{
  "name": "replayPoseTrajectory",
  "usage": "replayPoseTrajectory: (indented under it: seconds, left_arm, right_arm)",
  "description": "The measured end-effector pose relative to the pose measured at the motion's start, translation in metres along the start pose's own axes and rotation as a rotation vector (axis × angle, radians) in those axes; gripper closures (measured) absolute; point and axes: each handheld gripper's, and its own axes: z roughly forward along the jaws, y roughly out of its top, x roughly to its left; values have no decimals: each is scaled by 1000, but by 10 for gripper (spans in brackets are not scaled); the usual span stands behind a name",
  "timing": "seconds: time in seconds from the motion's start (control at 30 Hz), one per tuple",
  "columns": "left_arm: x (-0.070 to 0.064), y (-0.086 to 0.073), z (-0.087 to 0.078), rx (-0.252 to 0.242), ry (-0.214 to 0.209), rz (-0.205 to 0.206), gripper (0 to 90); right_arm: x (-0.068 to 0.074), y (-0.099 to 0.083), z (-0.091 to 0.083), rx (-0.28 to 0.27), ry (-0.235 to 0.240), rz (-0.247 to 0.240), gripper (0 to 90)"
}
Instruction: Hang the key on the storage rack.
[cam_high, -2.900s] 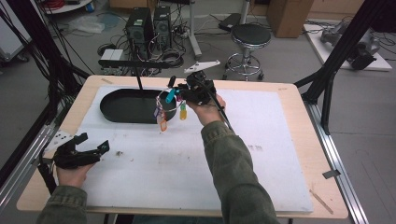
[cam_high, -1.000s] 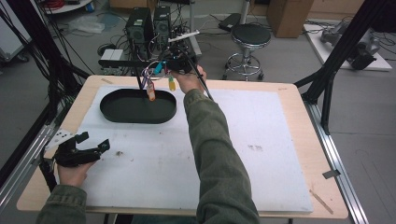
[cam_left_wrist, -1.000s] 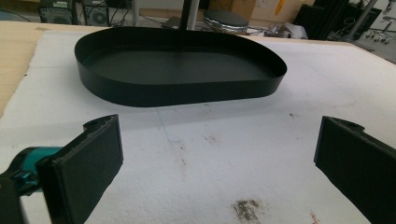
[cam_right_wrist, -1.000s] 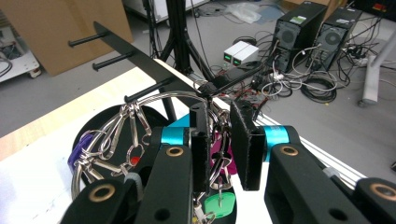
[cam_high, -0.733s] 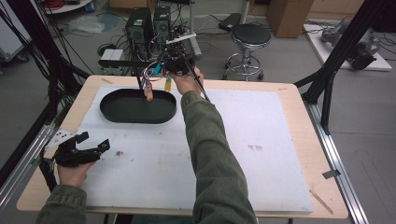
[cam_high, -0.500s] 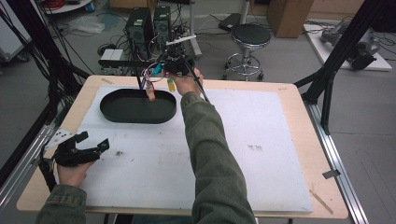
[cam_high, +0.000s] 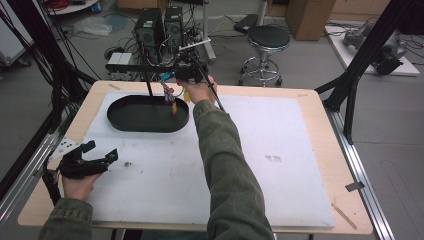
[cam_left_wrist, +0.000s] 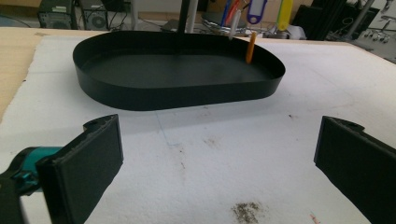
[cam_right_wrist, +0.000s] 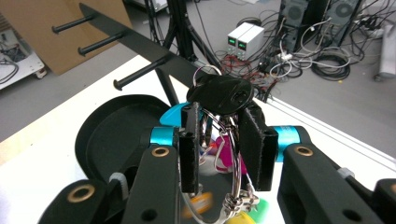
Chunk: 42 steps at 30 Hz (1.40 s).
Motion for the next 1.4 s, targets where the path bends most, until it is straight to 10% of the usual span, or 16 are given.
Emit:
replayPoseTrajectory:
  seconds: [0.4,0.53,0.9,1.4]
  left_arm:
    - [0,0,0,3,-2,1,17]
    - [-1,0,1,2,1,-1,17]
    - [-2,0,0,2,0,1,17]
    - [-4,0,0,10,6,11,17]
  right_arm:
    - [-9,4,-17,-32,40,70,250]
    - [-10,4,-25,-6,-43,39,3]
    - [-8,-10,-50,50,-83,-71,4]
    - [-18,-37,-99,81,-95,-76,4]
